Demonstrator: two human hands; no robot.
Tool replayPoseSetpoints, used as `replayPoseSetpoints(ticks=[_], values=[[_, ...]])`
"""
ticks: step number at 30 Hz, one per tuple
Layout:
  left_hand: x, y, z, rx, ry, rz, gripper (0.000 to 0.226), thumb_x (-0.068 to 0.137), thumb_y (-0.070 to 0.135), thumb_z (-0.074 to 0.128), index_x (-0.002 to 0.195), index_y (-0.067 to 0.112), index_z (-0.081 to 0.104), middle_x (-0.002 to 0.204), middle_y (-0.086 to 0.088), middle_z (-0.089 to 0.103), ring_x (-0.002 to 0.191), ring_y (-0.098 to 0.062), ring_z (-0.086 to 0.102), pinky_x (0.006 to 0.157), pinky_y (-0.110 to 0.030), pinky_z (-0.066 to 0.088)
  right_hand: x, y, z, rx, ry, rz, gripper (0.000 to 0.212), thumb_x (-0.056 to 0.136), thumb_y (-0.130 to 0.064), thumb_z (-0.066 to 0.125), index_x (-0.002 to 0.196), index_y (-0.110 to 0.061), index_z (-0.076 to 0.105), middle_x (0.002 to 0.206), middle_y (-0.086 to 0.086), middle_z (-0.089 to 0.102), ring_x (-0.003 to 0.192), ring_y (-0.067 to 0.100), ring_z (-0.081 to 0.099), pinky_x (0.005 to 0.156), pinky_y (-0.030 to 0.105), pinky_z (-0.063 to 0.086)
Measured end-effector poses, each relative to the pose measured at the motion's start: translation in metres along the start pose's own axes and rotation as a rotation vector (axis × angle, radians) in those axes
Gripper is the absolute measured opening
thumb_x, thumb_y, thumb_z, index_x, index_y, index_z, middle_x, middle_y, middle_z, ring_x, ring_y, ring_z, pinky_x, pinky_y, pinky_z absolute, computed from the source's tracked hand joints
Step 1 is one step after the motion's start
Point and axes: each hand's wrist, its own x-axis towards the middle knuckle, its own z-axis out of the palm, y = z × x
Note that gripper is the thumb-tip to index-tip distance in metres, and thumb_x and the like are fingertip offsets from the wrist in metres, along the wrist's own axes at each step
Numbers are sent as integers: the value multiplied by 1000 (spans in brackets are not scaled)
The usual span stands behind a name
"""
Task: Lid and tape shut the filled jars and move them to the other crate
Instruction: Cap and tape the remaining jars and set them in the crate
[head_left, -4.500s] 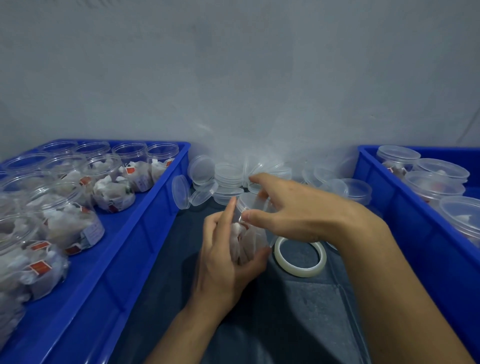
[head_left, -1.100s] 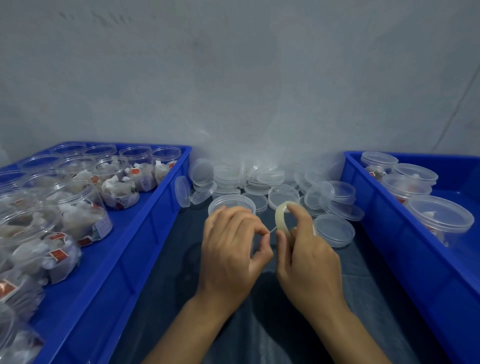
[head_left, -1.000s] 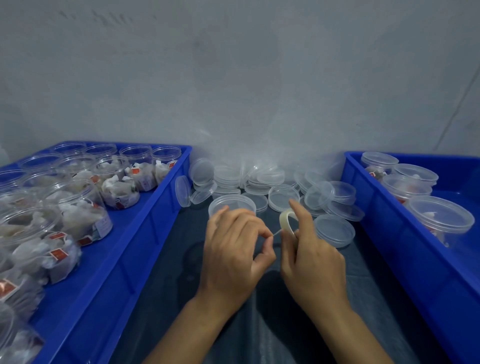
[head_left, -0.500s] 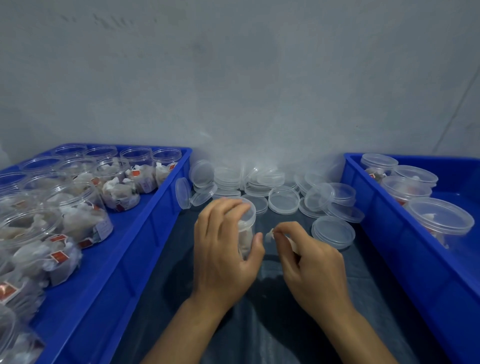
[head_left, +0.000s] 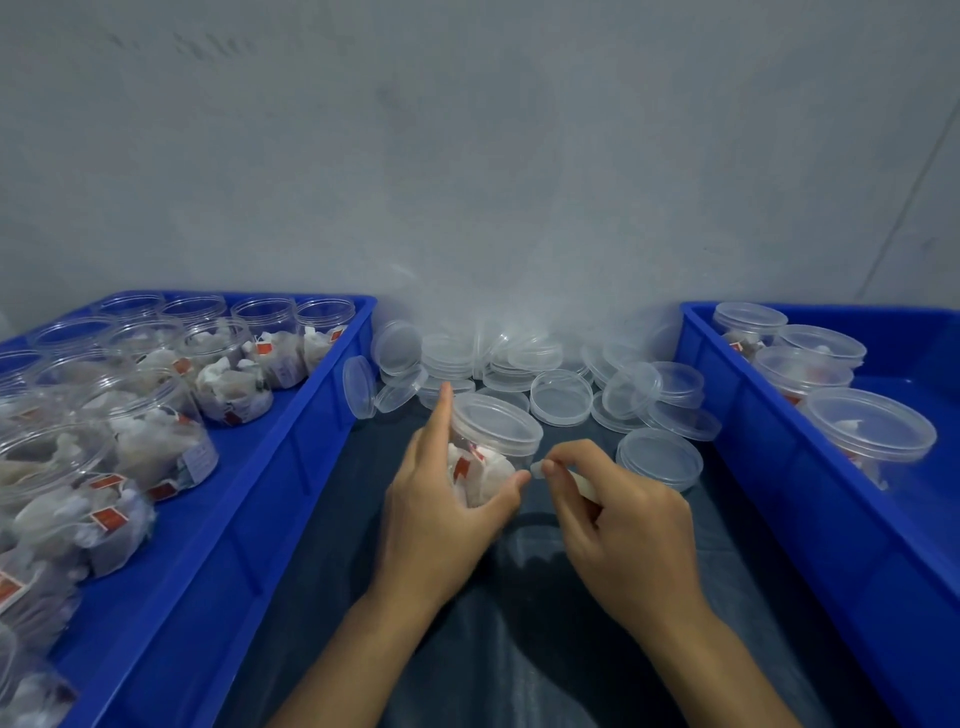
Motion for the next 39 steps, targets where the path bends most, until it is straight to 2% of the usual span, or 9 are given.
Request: replayPoseSetpoints(ticks=[3, 6, 10, 14, 20, 26, 29, 33, 39], values=[[-5, 11, 0, 95, -22, -1, 114, 75, 74, 73, 162, 59, 0, 137, 23, 50, 112, 9, 50, 82, -9, 38, 1, 0, -1, 3, 15, 6, 7, 98, -39, 62, 95, -33, 64, 56, -14, 49, 52, 13, 52, 44, 38, 44], [-6, 15, -2, 170, -21, 17, 113, 77, 73, 69, 164, 54, -1, 119, 25, 44, 97, 10, 46, 77, -11, 37, 1, 0, -1, 5, 3, 10, 10, 99, -41, 60, 95, -33, 64, 56, -15, 48, 52, 13, 52, 45, 38, 45], [-8, 17, -3, 207, -3, 41, 109, 79, 76, 64, 166, 47, 6, 118, 24, 40, 102, 8, 41, 85, -25, 43, 0, 0, 0, -5, -8, 13, 13, 98, -45, 58, 94, -34, 64, 56, -17, 48, 55, 13, 56, 46, 37, 46], [-10, 21, -4, 225, -26, 44, 108, 80, 80, 59, 167, 43, 8, 125, 15, 48, 112, -8, 56, 93, -37, 54, 0, 0, -1, -4, -11, 20, 19, 97, -50, 56, 93, -34, 65, 55, -18, 49, 57, 13, 56, 47, 35, 46], [-9, 24, -5, 240, -45, 27, 106, 80, 81, 57, 167, 44, 8, 124, 13, 50, 110, -11, 58, 92, -44, 56, 0, -1, -1, -3, -18, 34, 17, 95, -50, 58, 92, -35, 66, 56, -16, 55, 56, 11, 57, 49, 36, 48], [-8, 27, -7, 258, -76, 36, 105, 81, 78, 56, 168, 39, 12, 119, 9, 50, 105, -16, 59, 89, -48, 55, 0, -1, -2, -12, -24, 53, 21, 93, -54, 58, 91, -35, 66, 51, -18, 47, 53, 11, 57, 50, 34, 49], [-8, 27, -10, 259, -106, 42, 104, 82, 76, 56, 168, 38, 11, 120, 9, 51, 106, -16, 59, 90, -48, 55, 0, -1, -3, -23, -9, 51, 23, 92, -56, 58, 89, -35, 67, 53, -15, 56, 54, 10, 58, 51, 34, 50], [-6, 24, -14, 232, -158, 62, 101, 83, 76, 50, 168, 41, 10, 119, 11, 51, 106, -12, 57, 90, -45, 55, 1, -1, -5, -43, -11, 41, 26, 92, -58, 57, 87, -34, 66, 51, -16, 51, 53, 12, 57, 49, 33, 49], [-2, 22, -15, 231, -180, 55, 113, 70, 93, 54, 165, 45, 17, 122, 22, 49, 104, 3, 49, 90, -30, 46, 1, 1, -8, -109, 1, -9, 24, 89, -55, 60, 87, -33, 66, 53, -12, 57, 51, 14, 57, 46, 30, 44]])
